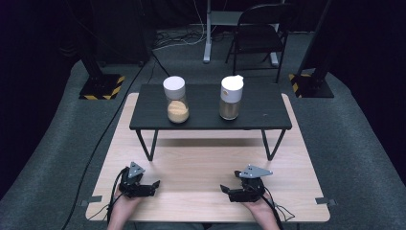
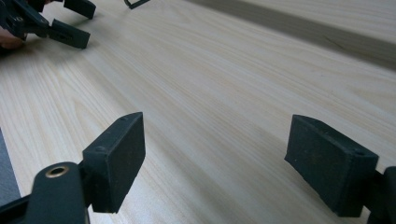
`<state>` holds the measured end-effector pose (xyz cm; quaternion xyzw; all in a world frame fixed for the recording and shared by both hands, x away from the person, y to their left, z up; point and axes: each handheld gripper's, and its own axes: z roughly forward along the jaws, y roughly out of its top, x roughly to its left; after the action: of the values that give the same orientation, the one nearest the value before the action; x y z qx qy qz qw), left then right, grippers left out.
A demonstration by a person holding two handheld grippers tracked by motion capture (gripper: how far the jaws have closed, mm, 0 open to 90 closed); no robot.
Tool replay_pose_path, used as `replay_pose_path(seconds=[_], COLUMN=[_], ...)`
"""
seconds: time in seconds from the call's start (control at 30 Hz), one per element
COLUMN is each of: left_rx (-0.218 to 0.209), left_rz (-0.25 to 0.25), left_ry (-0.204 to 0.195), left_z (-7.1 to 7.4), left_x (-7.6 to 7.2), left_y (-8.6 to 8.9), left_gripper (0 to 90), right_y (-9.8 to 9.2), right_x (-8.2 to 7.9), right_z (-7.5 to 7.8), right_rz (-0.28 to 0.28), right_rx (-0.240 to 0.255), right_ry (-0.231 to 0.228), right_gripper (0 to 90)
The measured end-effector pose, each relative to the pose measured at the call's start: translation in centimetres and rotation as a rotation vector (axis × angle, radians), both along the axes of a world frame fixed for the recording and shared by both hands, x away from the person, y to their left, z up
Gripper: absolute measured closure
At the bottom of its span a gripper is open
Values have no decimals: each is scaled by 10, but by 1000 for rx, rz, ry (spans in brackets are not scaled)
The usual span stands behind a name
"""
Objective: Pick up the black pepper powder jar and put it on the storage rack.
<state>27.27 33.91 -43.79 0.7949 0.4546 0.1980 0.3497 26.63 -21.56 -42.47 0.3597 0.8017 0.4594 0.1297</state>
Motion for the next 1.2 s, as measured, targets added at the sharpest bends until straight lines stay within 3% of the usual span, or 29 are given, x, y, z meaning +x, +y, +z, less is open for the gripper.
replay_pose_path(seconds=[0.6,1.2], left_rx=[0,0], left_rz=[0,0], left_ry=[0,0], left_z=[0,0], left_x=[0,0], left_y=[0,0], left_gripper=[81,81], right_y=[11,25], right_x=[4,6], right_z=[-9,-12], right_rz=[24,58], right_rx=[-45,-127], right_ry=[30,40], right_gripper=[186,185])
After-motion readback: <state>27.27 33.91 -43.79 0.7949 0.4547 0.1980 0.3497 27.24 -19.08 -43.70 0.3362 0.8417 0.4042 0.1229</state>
